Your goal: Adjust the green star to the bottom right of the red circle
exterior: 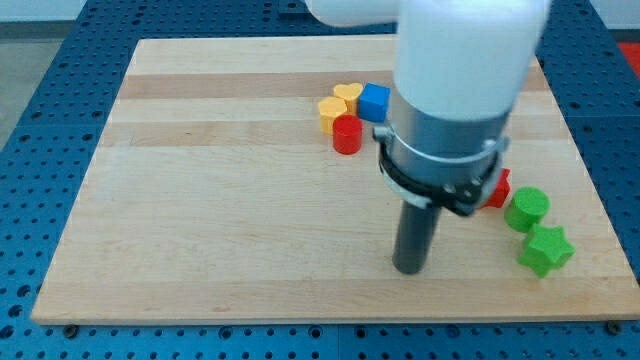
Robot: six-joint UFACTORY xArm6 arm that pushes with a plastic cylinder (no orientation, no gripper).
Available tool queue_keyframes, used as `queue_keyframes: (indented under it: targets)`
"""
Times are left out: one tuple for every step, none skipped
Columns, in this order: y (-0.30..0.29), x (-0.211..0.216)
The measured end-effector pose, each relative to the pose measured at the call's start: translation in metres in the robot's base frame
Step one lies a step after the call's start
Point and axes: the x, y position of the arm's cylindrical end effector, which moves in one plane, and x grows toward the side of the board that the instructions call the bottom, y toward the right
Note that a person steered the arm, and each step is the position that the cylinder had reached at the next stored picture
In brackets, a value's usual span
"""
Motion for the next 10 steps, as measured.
queue_keyframes:
  targets:
    - [0.031,0.017]
    - [0.065,0.023]
    - [0.103,0.026]
    - [0.143,0.025]
    - [0.159,0.019]
    - [0.160,0.011]
    - [0.158,0.002]
    - [0.151,-0.007]
    - [0.138,-0.010]
    - [0.119,-0.021]
